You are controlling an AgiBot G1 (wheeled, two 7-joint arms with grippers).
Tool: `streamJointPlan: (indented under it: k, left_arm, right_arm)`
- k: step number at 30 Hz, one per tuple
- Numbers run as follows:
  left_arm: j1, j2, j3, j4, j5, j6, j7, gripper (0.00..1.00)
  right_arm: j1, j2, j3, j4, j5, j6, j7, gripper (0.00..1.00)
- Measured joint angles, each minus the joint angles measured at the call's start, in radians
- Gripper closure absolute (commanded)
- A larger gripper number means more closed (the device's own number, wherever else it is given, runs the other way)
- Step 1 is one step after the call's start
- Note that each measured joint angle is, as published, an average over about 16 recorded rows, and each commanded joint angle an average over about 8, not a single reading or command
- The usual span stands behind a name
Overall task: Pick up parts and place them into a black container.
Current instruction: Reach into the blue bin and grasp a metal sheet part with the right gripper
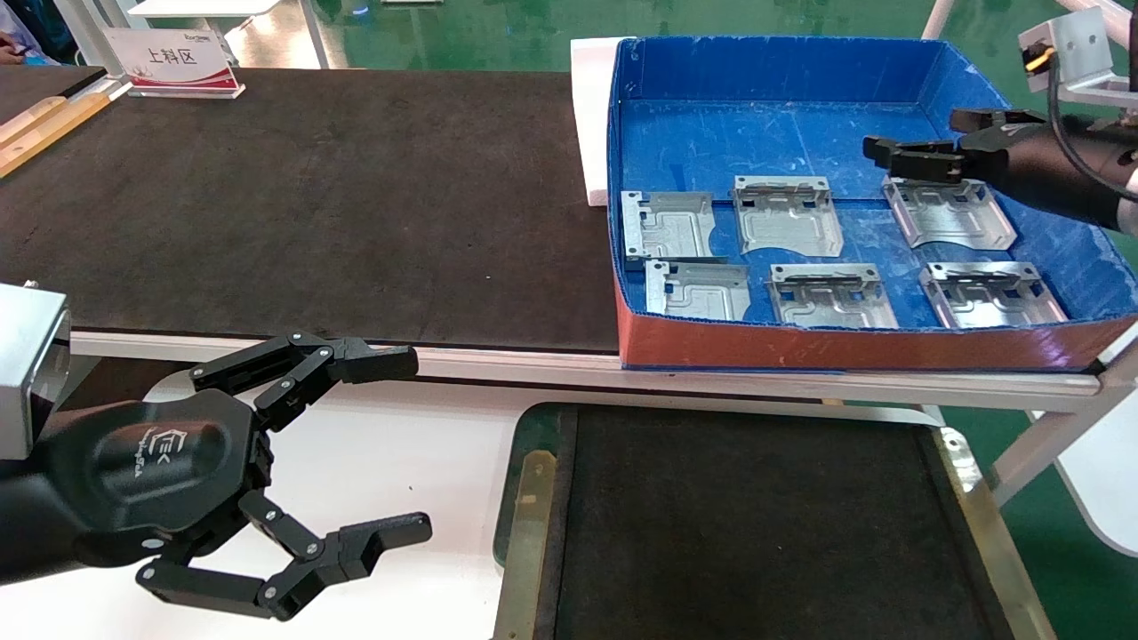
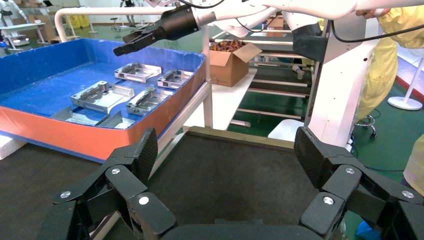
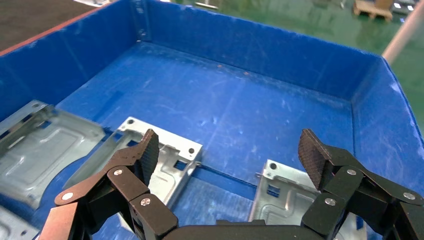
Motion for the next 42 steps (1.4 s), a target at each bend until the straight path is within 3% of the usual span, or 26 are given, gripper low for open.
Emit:
streamJointPlan:
  k: [20,22,27,29,42]
  left_arm:
    - [0.000,0.000,0.000,0.000,0.000,0.000,0.000,0.00]
    - [0.000,0.000,0.000,0.000,0.000,0.000,0.000,0.00]
    - [0.000,0.000,0.000,0.000,0.000,0.000,0.000,0.00]
    - [0.000,0.000,0.000,0.000,0.000,0.000,0.000,0.00]
    - [0.000,0.000,0.000,0.000,0.000,0.000,0.000,0.00]
  right_arm:
    - [0.057,-0.075,-0.052,-0.219,-0.084,0.126,0.119,0.02]
    - [0.056,-0.082,-0.053,-0.229,-0.085,0.133,0.125,0.21]
    - [0.056,-0.099,-0.055,-0.245,-0.087,0.150,0.136,0.83]
    - [0.056,-0.105,-0.056,-0.249,-0.088,0.156,0.139,0.99]
    - [0.051,-0.127,-0.058,-0.261,-0.092,0.175,0.143,1.00]
